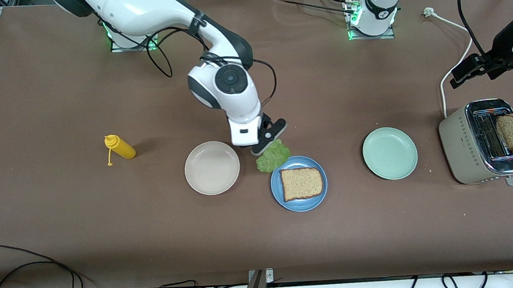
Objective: Make sandwich in blue plate with both arms
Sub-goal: 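Carry the lettuce leaf with the right gripper over the bread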
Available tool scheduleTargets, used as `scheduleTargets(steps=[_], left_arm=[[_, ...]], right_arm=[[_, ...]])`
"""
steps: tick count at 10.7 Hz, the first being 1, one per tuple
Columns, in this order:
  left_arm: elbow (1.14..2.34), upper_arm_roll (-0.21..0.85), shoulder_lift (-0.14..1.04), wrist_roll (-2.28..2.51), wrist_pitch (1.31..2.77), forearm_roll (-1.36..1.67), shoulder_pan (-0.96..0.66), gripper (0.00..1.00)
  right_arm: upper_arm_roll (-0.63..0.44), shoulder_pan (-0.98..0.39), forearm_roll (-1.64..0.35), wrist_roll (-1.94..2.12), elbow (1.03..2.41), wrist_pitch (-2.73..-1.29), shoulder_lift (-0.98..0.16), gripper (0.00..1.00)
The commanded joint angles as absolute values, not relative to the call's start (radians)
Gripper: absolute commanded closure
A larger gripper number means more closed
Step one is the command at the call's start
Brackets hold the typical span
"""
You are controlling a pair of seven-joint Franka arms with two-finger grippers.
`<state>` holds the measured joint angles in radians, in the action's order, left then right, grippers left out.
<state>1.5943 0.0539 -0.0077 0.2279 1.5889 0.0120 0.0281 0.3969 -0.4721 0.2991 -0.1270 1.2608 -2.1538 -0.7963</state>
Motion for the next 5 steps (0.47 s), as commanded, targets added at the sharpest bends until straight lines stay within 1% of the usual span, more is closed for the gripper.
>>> scheduleTargets(steps=[1,3,5], left_arm=[[1.563,0.002,0.003,0.219,1.559,-0.009,-0.022,0.0],[1.563,0.005,0.003,0.221,1.555,-0.011,-0.023,0.0],[1.563,0.002,0.002,0.219,1.545,-0.011,-0.015,0.0]], right_arm=[[0.394,-0.514,0.46,-0.117,1.224,-2.342,-0.9,1.0],[0.394,-0.517,0.56,-0.014,1.224,-2.439,-0.949,1.0],[0.394,-0.517,0.569,0.049,1.22,-2.509,-0.985,1.0]])
